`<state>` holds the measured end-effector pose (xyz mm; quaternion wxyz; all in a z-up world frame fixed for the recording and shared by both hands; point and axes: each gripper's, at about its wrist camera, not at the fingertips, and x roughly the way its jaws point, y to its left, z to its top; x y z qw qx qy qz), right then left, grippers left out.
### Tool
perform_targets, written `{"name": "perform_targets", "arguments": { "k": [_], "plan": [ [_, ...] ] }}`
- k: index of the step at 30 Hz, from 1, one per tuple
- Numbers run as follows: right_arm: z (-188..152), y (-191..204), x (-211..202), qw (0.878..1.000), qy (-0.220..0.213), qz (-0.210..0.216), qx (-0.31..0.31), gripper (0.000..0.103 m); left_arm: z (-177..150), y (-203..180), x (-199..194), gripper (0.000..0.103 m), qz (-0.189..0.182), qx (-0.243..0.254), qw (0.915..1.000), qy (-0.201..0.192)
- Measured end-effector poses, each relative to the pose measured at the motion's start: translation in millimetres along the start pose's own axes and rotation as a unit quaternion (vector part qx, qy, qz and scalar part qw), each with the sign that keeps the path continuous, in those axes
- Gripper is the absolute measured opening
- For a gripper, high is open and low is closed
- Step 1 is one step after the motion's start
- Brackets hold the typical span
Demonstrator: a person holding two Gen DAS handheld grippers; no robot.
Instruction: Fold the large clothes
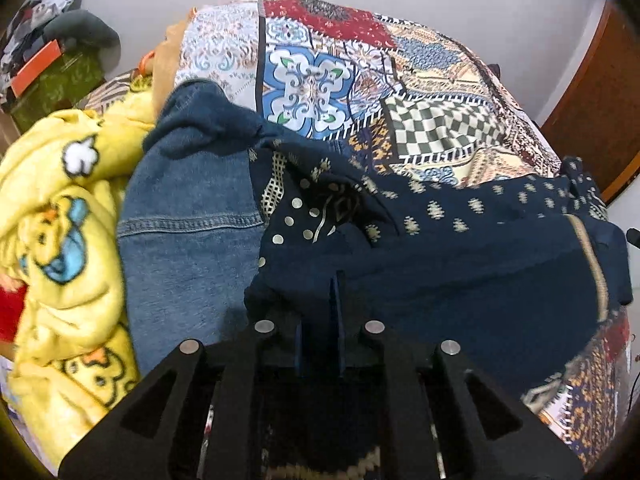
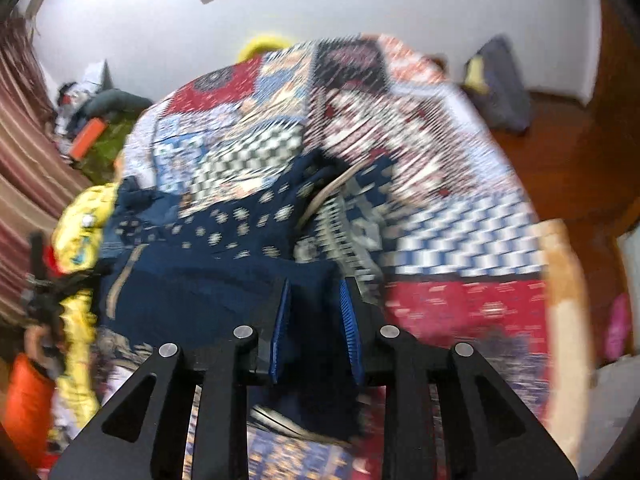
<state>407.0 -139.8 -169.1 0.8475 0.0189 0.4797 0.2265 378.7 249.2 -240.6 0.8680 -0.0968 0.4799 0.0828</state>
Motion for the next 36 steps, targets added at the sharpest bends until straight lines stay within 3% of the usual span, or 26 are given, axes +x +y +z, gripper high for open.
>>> {"name": "perform_targets", "arguments": {
  "k": [3,6,9,12,16,20,23,28,31,36],
  "plan": [
    [-11,4,-24,1.000,-0.010,-0.001,-0.019,0.023,0,-8,-22,0.029,-0.003,0.011,0.9999,-0.002],
    [-24,11,-38,0.999,-0.010,0.008,-0.032,0.024,-6,-18,-45,0.056,0.015,0.025,0.9992,-0.026],
    [-40,24,-43,0.999,-0.005,0.013,-0.049,0.025,-18,-30,-69,0.062,0.026,0.047,0.9971,-0.054],
    [-53,35,-38,0.998,0.001,0.018,-0.063,0.026,-33,-44,-77,0.068,0.026,0.072,0.9957,-0.053],
    [-67,47,-19,0.996,0.017,0.007,-0.082,0.026,-54,-64,-65,0.069,0.030,0.094,0.9939,-0.050],
    [-68,48,11,0.996,0.054,0.040,-0.054,0.026,-66,-80,-38,0.069,0.012,0.092,0.9952,-0.030],
    [-62,52,29,0.996,0.062,0.035,-0.051,0.026,-64,-92,-23,0.069,0.037,0.105,0.9931,-0.037],
    [-37,56,53,0.996,0.052,0.021,-0.066,0.026,-30,-88,-5,0.069,0.030,0.087,0.9949,-0.042],
    [-11,54,67,0.997,0.049,0.024,-0.060,0.026,4,-85,10,0.069,0.046,0.091,0.9939,-0.041],
    [37,49,63,1.000,-0.009,-0.009,-0.026,0.026,62,-78,5,0.069,0.065,0.075,0.9932,-0.060]
  ]
}}
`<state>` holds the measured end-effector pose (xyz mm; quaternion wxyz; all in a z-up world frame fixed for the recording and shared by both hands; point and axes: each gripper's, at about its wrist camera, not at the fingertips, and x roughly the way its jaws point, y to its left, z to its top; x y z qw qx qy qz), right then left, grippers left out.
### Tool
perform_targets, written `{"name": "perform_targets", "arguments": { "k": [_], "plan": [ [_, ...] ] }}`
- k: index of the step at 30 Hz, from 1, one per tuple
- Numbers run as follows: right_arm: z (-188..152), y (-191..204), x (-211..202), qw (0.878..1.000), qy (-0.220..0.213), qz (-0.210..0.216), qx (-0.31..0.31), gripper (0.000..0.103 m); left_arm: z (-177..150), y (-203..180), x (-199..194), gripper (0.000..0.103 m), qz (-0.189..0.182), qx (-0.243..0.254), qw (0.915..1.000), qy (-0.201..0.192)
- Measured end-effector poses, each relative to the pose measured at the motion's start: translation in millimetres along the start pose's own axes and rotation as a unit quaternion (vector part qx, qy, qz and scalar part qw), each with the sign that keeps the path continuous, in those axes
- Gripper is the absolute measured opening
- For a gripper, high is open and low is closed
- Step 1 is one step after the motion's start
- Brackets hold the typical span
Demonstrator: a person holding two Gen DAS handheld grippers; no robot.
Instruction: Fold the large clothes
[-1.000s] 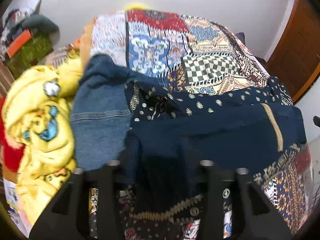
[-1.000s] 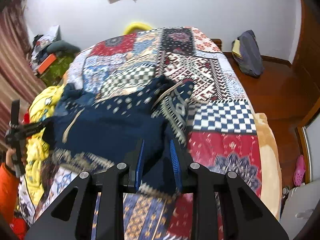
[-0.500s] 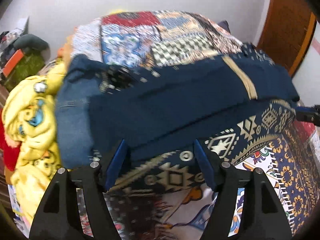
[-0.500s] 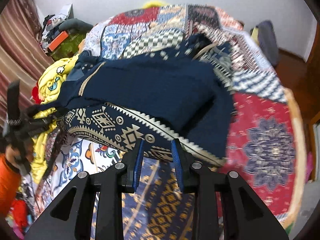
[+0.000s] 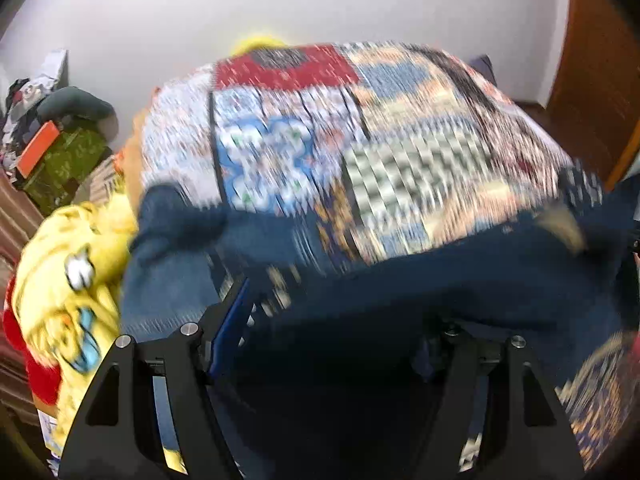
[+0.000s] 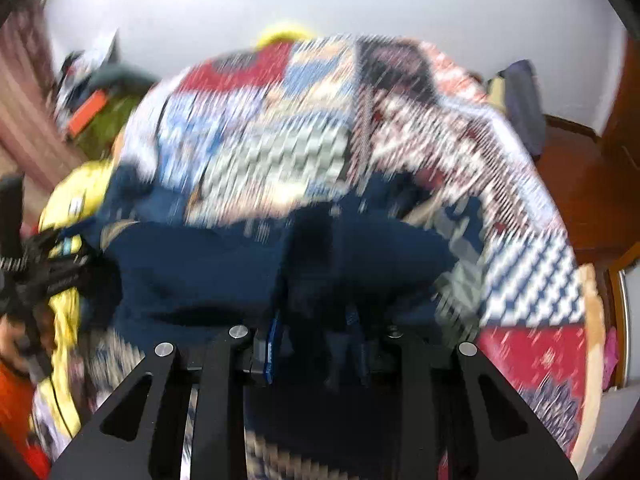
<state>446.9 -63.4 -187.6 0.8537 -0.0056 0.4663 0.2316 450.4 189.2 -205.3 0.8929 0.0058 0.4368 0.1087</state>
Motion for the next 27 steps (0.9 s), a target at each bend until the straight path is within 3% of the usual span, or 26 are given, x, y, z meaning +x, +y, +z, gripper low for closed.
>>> {"name": "perform_targets", "arguments": {
  "k": [4,7,13,18,20,23,24,27],
  "plan": [
    [22,-1,-26,0.998,-0.061,-0.003,0.022,0.026,22,17,-35,0.069,-0.001,-0.025,0.9978,-0.061],
    [18,11,-35,0.998,-0.057,0.017,0.006,0.027,23,24,-49,0.072,-0.023,-0.034,0.9967,-0.070],
    [-15,60,-28,0.996,-0.021,0.045,-0.080,0.028,-12,1,-45,0.072,-0.123,-0.005,0.9924,-0.012],
    [-43,85,-4,0.990,0.021,0.080,-0.111,0.028,-57,-30,-28,0.072,-0.164,0.034,0.9852,0.036],
    [-52,86,7,0.990,0.030,0.065,-0.118,0.032,-70,-39,-19,0.072,-0.163,0.046,0.9843,0.049],
    [-56,78,10,0.992,0.022,0.050,-0.113,0.052,-74,-38,-3,0.073,-0.137,0.051,0.9877,0.054],
    [-55,73,10,0.993,0.021,0.044,-0.108,0.054,-70,-34,1,0.074,-0.128,0.046,0.9894,0.051],
    [-52,59,10,0.994,0.026,0.046,-0.099,0.057,-48,-10,18,0.074,-0.062,0.032,0.9966,0.043]
  ]
}}
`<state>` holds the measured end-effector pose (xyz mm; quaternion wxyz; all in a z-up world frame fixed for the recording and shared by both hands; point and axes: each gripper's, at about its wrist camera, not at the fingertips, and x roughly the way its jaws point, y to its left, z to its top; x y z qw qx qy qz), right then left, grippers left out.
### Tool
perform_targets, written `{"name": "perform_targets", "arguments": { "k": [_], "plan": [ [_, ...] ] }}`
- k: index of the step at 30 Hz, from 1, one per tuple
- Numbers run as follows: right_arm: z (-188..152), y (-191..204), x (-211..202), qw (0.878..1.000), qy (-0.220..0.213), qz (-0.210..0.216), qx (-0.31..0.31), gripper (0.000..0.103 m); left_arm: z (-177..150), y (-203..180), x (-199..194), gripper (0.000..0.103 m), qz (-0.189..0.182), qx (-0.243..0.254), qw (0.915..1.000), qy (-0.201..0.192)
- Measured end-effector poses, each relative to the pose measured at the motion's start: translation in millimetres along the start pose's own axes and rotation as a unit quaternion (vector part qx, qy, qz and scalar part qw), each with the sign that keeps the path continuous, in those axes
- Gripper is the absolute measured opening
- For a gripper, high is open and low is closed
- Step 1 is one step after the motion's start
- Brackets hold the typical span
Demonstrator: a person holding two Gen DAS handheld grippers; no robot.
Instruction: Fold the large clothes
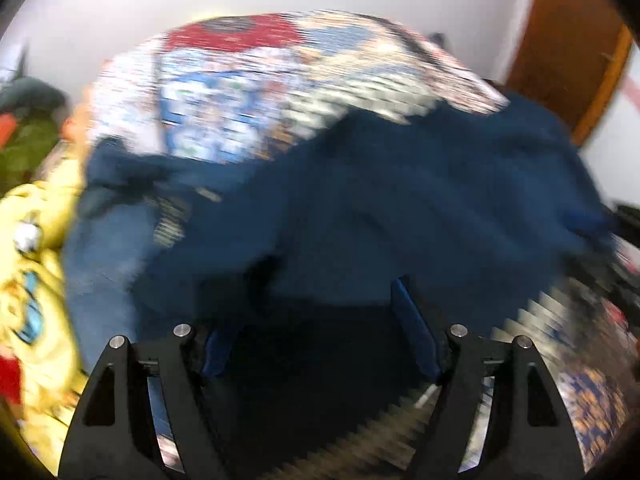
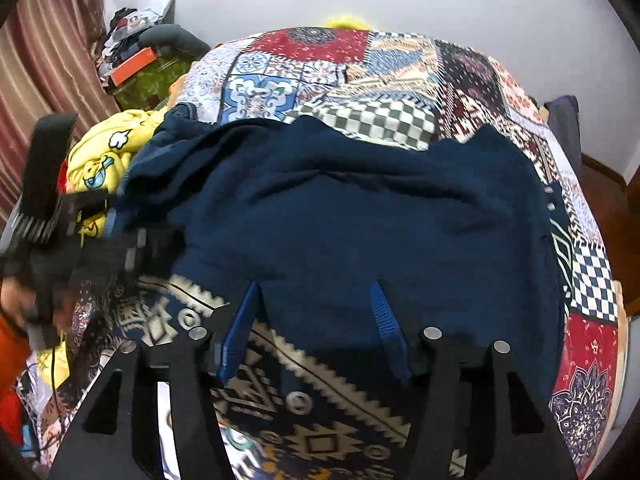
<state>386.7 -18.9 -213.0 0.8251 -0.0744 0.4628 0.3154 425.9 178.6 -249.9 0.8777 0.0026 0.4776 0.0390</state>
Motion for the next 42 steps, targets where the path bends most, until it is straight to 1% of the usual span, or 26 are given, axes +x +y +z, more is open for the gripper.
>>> {"name": "perform_targets", "arguments": {
  "k": [1,2,3,4,5,7,8,11,13,15,16,19,21,25,27,30,34,37,40,42],
  "plan": [
    [-1,-5,-1,1.000,0.002,0.000,0.006,0.058,9,12,6,0.074,0.027,-0.001,0.9996,-0.001],
    [-3,-10,-4,1.000,0.002,-0.001,0.011,0.058,16,23,11,0.074,0.046,-0.007,0.9989,0.002],
    [-4,-13,-5,1.000,0.003,-0.001,0.014,0.058,25,39,16,0.074,0.061,-0.023,0.9978,0.006],
    [-5,-17,-7,1.000,0.002,-0.003,0.017,0.058,31,51,17,0.074,0.062,-0.040,0.9973,0.008],
    [-7,-21,-10,1.000,0.003,-0.012,0.020,0.058,38,67,15,0.074,0.072,-0.066,0.9952,0.002],
    [-14,-34,-16,0.999,0.001,-0.034,0.024,0.060,46,90,8,0.074,0.108,-0.093,0.9898,-0.009],
    [-16,-41,-18,0.999,0.002,-0.041,0.030,0.064,47,99,2,0.074,0.115,-0.103,0.9879,-0.015],
    [-24,-66,-25,0.997,0.004,-0.053,0.064,0.064,46,118,-14,0.074,0.109,-0.125,0.9858,-0.022],
    [-31,-76,-33,0.997,0.005,-0.038,0.073,0.063,35,120,-25,0.074,0.099,-0.122,0.9874,-0.020],
    [-35,-75,-41,0.997,0.005,-0.040,0.071,0.064,25,117,-32,0.074,0.088,-0.108,0.9901,-0.014],
    [-37,-72,-46,0.996,0.007,-0.054,0.065,0.065,18,115,-36,0.074,0.084,-0.101,0.9913,-0.011],
    [-47,-69,-50,0.988,0.033,-0.149,0.041,0.065,-14,98,-53,0.074,0.058,-0.077,0.9953,-0.008],
    [-56,-69,-54,0.985,0.045,-0.162,0.038,0.065,-32,88,-62,0.074,0.038,-0.070,0.9968,-0.006],
    [-73,-68,-82,0.985,0.042,-0.157,0.064,0.065,-67,66,-80,0.074,0.005,-0.064,0.9979,-0.009],
    [-76,-65,-97,0.985,0.030,-0.151,0.075,0.065,-80,57,-88,0.074,-0.006,-0.069,0.9975,-0.008],
    [-78,-54,-122,0.987,0.005,-0.142,0.080,0.065,-95,50,-105,0.074,-0.022,-0.092,0.9953,-0.018],
    [-74,-35,-151,0.988,-0.032,-0.131,0.073,0.065,-109,47,-127,0.074,-0.047,-0.132,0.9893,-0.039],
    [-69,-19,-164,0.989,-0.055,-0.121,0.062,0.068,-119,50,-132,0.074,-0.090,-0.183,0.9782,-0.041],
    [-65,-9,-163,0.990,-0.069,-0.115,0.051,0.070,-132,51,-121,0.074,-0.131,-0.227,0.9647,-0.028],
    [-64,-4,-157,0.991,-0.070,-0.108,0.045,0.071,-139,51,-104,0.074,-0.168,-0.256,0.9518,-0.011]
  ]
}}
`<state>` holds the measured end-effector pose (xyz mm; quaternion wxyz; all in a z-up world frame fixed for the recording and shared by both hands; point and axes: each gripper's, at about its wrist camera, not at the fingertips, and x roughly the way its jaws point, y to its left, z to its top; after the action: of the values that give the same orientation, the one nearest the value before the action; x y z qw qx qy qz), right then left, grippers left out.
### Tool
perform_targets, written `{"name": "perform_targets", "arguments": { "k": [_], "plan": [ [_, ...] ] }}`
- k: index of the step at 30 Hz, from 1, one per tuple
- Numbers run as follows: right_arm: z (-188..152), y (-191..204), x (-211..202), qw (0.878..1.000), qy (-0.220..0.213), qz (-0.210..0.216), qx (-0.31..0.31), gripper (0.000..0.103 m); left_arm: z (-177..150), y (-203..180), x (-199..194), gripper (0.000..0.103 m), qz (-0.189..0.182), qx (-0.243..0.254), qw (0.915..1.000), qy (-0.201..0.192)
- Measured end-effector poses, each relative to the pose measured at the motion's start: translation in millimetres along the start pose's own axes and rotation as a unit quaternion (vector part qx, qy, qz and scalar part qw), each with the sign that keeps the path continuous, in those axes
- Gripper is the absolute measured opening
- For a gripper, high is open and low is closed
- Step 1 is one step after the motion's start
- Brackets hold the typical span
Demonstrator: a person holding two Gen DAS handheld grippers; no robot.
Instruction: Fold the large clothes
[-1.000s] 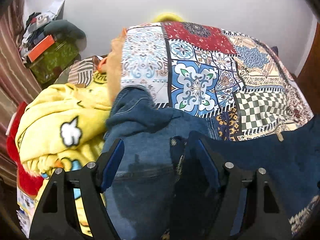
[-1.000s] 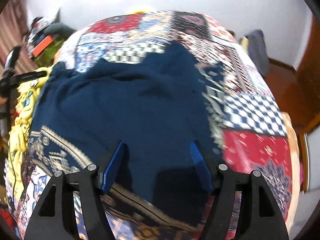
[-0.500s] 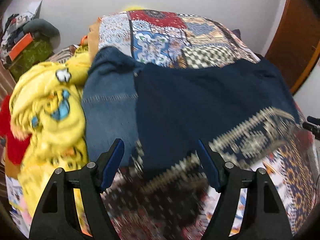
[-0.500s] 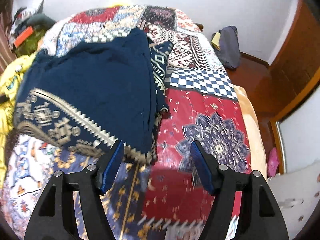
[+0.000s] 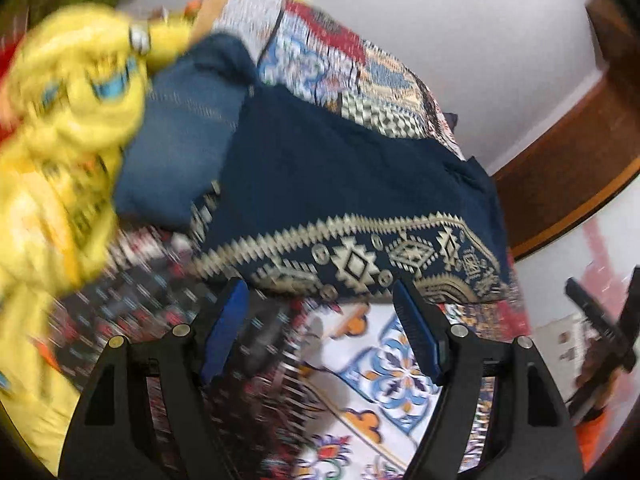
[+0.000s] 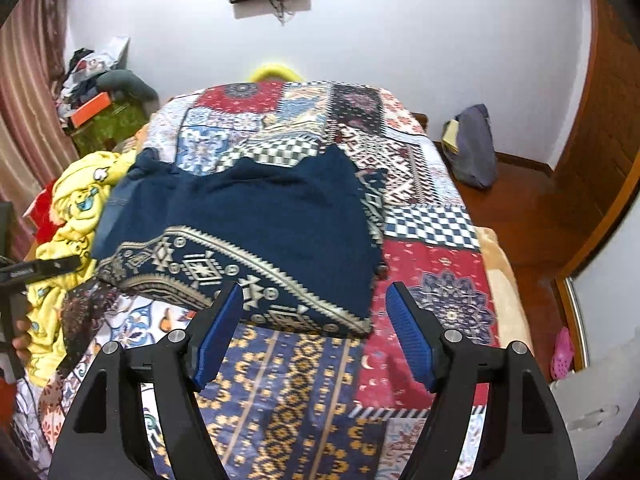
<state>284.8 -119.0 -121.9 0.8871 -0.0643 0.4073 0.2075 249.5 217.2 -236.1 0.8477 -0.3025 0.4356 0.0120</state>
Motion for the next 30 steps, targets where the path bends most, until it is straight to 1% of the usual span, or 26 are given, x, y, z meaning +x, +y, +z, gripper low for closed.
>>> {"name": "perform_targets", "arguments": {
  "k": [2,4,5,8,11,13,15,17,19,20,22,23,25,27,28,30],
  "plan": [
    [-1,6,8,1.000,0.004,0.004,-0.005,0.070,-6,7,14,0.074,-0.031,-0.035,0.9987,0.019],
    [-3,10,16,1.000,0.012,0.006,-0.009,0.070,-9,15,30,0.074,-0.070,-0.068,0.9946,0.035],
    [-4,12,20,1.000,0.016,0.006,-0.009,0.071,-9,18,36,0.074,-0.080,-0.080,0.9929,0.038],
    [-7,15,32,1.000,0.028,0.009,-0.009,0.071,-8,29,49,0.074,-0.090,-0.113,0.9890,0.034],
    [-10,14,39,0.999,0.038,0.014,-0.005,0.071,-1,40,58,0.072,-0.123,-0.144,0.9817,0.016],
    [-10,12,45,0.999,0.045,0.017,0.001,0.070,7,45,66,0.072,-0.140,-0.154,0.9781,0.006],
    [-10,10,49,0.999,0.050,0.020,0.008,0.071,17,47,72,0.071,-0.138,-0.157,0.9779,-0.004],
    [-9,7,52,0.998,0.053,0.023,0.014,0.071,27,48,80,0.066,-0.136,-0.156,0.9783,-0.012],
    [-9,5,55,0.998,0.055,0.023,0.017,0.071,36,48,87,0.048,-0.128,-0.156,0.9792,-0.016],
    [-8,5,56,0.998,0.056,0.022,0.017,0.071,36,49,90,0.044,-0.126,-0.158,0.9793,-0.017],
    [-8,4,59,0.998,0.060,0.019,0.018,0.071,40,49,93,0.031,-0.127,-0.169,0.9771,-0.028],
    [-7,4,60,0.998,0.062,0.019,0.020,0.071,40,52,90,0.027,-0.122,-0.171,0.9771,-0.035],
    [-6,4,62,0.997,0.065,0.020,0.022,0.071,41,44,80,0.013,-0.104,-0.165,0.9794,-0.052],
    [-5,6,61,0.997,0.066,0.020,0.023,0.071,42,33,64,0.008,-0.083,-0.142,0.9836,-0.074],
    [-3,8,60,0.997,0.066,0.022,0.022,0.071,43,22,48,0.007,-0.077,-0.122,0.9847,-0.098],
    [2,13,59,0.997,0.064,0.027,0.019,0.071,46,6,22,0.006,-0.064,-0.087,0.9861,-0.126]
  ]
}}
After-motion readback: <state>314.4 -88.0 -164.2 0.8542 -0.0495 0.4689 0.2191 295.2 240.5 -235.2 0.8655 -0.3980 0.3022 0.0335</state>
